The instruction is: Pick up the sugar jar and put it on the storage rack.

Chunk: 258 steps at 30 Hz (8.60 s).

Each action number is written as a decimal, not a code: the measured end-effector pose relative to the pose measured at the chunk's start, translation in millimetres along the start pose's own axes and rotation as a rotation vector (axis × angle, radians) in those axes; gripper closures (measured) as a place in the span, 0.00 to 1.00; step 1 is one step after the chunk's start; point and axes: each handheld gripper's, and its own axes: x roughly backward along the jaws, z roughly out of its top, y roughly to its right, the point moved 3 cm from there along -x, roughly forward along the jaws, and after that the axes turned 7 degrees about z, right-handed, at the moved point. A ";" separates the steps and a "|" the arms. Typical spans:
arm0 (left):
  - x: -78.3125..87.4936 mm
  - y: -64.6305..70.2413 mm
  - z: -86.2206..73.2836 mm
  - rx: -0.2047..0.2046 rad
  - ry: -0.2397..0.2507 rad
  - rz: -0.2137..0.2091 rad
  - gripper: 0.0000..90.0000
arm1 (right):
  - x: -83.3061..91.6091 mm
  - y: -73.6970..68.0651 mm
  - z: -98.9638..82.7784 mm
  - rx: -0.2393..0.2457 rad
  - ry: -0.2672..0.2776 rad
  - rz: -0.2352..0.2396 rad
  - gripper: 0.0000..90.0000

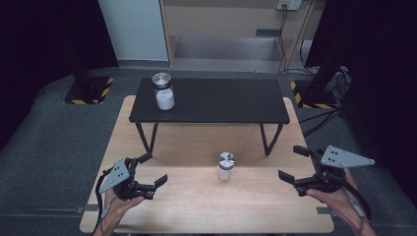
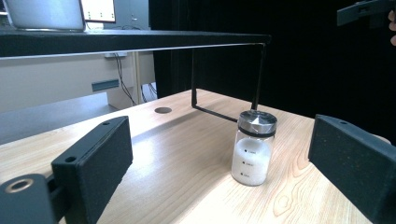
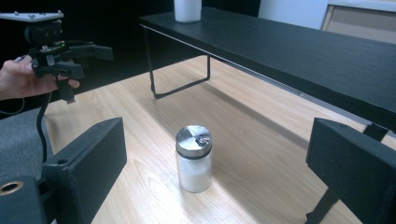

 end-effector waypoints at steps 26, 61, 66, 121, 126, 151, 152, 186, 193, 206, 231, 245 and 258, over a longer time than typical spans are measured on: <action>-1.2 1.3 0.8 -0.015 -0.017 -0.008 0.06 | -79.6 12.2 -5.6 0.010 -0.138 0.053 0.06; -3.5 3.6 1.7 -0.040 -0.032 -0.020 0.06 | -163.7 19.4 -30.2 -0.035 -0.207 0.062 0.09; -4.0 3.6 1.7 -0.042 -0.036 -0.022 0.06 | -171.0 19.6 -33.9 -0.049 -0.210 0.049 0.11; -5.7 3.9 2.6 -0.056 -0.056 -0.031 0.06 | -169.8 5.3 33.0 0.092 -0.277 0.137 0.39; -6.0 4.2 2.7 -0.058 -0.057 -0.032 0.06 | -163.9 3.8 56.4 0.132 -0.286 0.173 0.39; 1.1 4.4 1.5 -0.053 -0.057 -0.013 0.06 | -152.1 19.3 135.3 0.170 -0.238 0.229 0.39; 1.3 4.4 1.5 -0.053 -0.058 -0.013 0.06 | -152.3 20.4 137.8 0.167 -0.238 0.225 0.39; 0.3 2.0 1.3 -0.053 -0.058 -0.024 0.06 | -190.7 74.5 208.2 -0.029 -0.220 -0.182 0.39; -0.3 1.5 0.8 -0.069 -0.046 -0.020 0.06 | -190.9 84.6 206.9 -0.060 -0.236 -0.233 0.39; -0.7 1.9 1.1 -0.060 -0.060 -0.028 0.06 | -187.8 100.7 186.1 -0.137 -0.221 -0.231 0.39; -0.7 5.1 0.8 -0.052 -0.054 -0.034 0.06 | -86.6 70.1 157.6 -0.077 0.006 -0.199 0.08; -0.6 6.2 0.8 -0.054 -0.057 -0.031 0.06 | -19.6 56.3 127.4 -0.054 0.058 -0.229 0.08; -0.5 6.7 0.7 -0.056 -0.060 -0.033 0.06 | -22.8 36.4 91.1 0.052 0.120 -0.080 0.10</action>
